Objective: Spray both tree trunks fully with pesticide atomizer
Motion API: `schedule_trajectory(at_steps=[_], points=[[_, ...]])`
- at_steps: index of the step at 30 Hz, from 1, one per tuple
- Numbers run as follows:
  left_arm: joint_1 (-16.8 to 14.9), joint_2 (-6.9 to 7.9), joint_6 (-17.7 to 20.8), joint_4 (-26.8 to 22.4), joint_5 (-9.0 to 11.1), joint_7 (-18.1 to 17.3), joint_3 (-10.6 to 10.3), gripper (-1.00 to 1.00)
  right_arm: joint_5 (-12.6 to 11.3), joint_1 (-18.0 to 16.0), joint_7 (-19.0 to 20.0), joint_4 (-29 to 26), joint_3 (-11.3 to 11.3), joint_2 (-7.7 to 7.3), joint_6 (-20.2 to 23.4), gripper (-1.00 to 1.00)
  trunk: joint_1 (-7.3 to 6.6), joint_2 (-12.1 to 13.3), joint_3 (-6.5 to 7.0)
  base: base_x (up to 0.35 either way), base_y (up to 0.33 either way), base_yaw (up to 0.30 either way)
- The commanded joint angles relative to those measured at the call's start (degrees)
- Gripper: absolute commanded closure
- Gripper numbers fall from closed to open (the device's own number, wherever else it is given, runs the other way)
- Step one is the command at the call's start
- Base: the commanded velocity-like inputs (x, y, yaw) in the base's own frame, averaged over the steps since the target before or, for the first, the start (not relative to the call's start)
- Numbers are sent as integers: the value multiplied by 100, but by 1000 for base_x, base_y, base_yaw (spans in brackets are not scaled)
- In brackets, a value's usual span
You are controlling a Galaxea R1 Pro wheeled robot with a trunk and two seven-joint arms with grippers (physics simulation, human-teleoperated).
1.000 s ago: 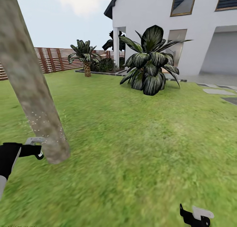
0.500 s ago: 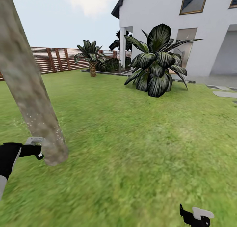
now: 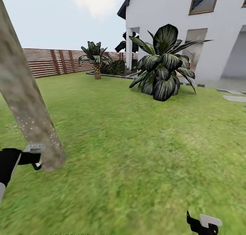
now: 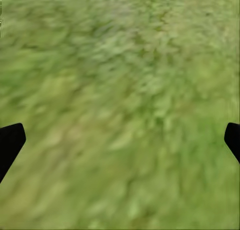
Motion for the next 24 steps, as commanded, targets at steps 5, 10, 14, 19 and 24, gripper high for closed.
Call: schedule_trajectory(at_steps=[5,10,14,19,24], points=[[-6,9,172,-10,-42,297,20,100,61,-4,-41,11,-19,-2,-18,-100,-1,-2,-5,71,-256,266],[15,-1,177,4,-43,328,7,100,58,-4,-41,8,-19,-2,-18,-100,-1,-2,-5,212,-165,169],[111,-22,177,30,-43,330,-4,100,57,-4,-41,10,-20,-2,-18,-100,-1,-2,-5,58,-29,19],[131,-23,185,39,-43,331,-5,100,60,-4,-41,11,-19,-2,-18,-100,-1,-2,-5,172,14,2],[238,-25,178,265,-43,352,-4,100,61,-4,-41,11,-19,-2,-18,-100,-1,-2,-5,324,102,22]])
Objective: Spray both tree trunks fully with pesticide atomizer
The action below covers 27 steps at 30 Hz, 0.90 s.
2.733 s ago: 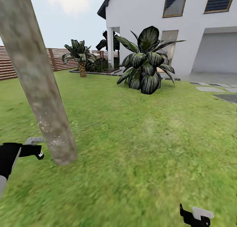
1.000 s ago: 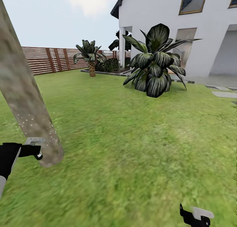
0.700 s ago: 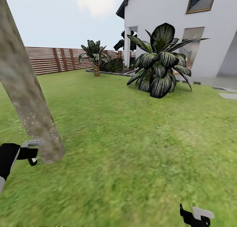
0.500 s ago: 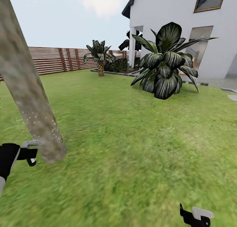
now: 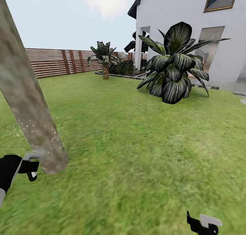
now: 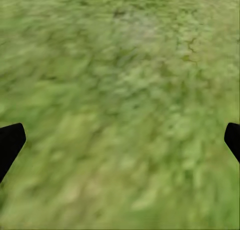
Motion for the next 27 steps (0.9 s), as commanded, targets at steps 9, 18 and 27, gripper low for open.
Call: schedule_trajectory(at_steps=[9,18,27], points=[[28,-62,5,310,-29,169,3,100,61,-5,-42,9,-19,-1,-19,-100,2,-2,-5,97,37,170],[50,-271,12,255,-72,329,31,100,61,-5,-42,7,-19,-1,-19,-100,2,-2,-5,0,0,2],[51,-270,-14,273,-24,666,29,100,61,-5,-42,9,-20,-1,-19,-100,2,-2,-5,94,-56,0]])
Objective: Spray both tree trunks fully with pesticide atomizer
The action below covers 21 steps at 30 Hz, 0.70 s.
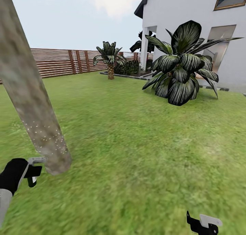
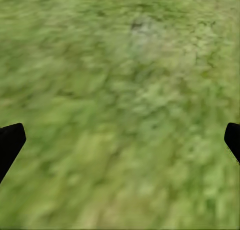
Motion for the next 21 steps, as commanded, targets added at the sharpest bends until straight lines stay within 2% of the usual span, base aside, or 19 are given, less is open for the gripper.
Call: schedule_trajectory(at_steps=[1,7,14,17,21], points=[[-4,-11,16,-31,-67,-51,28,100,61,-5,-42,11,-18,-1,-17,-100,1,-2,-5,238,-161,0],[-4,-32,4,20,-56,-50,35,100,61,-5,-42,11,-18,-1,-17,-100,1,-2,-5,76,-245,13],[4,-15,-71,416,-64,-46,42,100,60,-5,-42,11,-18,-1,-17,-100,1,-2,-5,7,-275,233],[5,-5,-83,439,-70,-45,131,100,61,-5,-42,11,-18,-1,-17,-100,1,-2,-5,158,-221,181],[5,-23,-87,450,-63,-41,172,100,57,-5,-42,11,-18,-1,-17,-100,1,-2,-5,290,-54,32]])
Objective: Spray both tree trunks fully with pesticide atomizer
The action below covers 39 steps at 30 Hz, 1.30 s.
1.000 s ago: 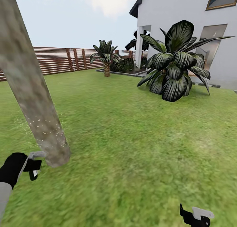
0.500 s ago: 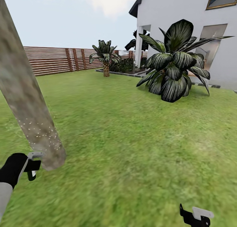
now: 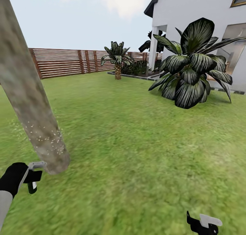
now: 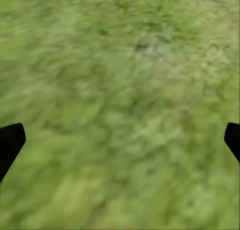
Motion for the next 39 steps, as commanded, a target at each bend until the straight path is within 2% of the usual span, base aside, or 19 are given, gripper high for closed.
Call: schedule_trajectory(at_steps=[1,6,8,10,12,15,18,25,31,39], points=[[-4,-9,17,-7,-58,-52,27,100,63,-5,-42,10,-18,-1,-18,-100,2,-2,-5,322,-13,8],[-4,-320,17,1,-67,-52,37,100,65,-5,-42,10,-18,-1,-18,-100,2,-2,-5,123,-2,1],[-4,-376,17,2,-69,-52,42,100,63,-5,-42,10,-18,-1,-18,-100,2,-2,-5,10,0,0],[35,-356,12,0,-77,-52,72,100,64,-5,-42,10,-18,-1,-18,-100,2,-2,-5,2,0,0],[208,-317,-4,-5,-84,-53,226,100,63,-5,-42,10,-18,-1,-18,-100,2,-2,-5,0,0,0],[260,-115,-15,-6,-90,-59,308,100,63,-5,-42,10,-18,-1,-18,-100,2,-2,-5,0,0,0],[279,-18,-18,-7,-81,-64,321,100,62,-5,-42,10,-18,-1,-18,-100,2,-2,-5,0,0,0],[284,-170,-15,-60,-53,-60,312,100,65,-5,-42,10,-18,-1,-18,-100,2,-2,-5,0,0,0],[281,-172,-27,-89,-53,-71,327,100,65,-5,-42,10,-18,-1,-18,-100,2,-2,-5,-35,0,0],[282,-175,-37,-103,-52,-71,334,100,65,-5,-42,10,-18,-1,-18,-100,2,-2,-5,-316,0,0]])
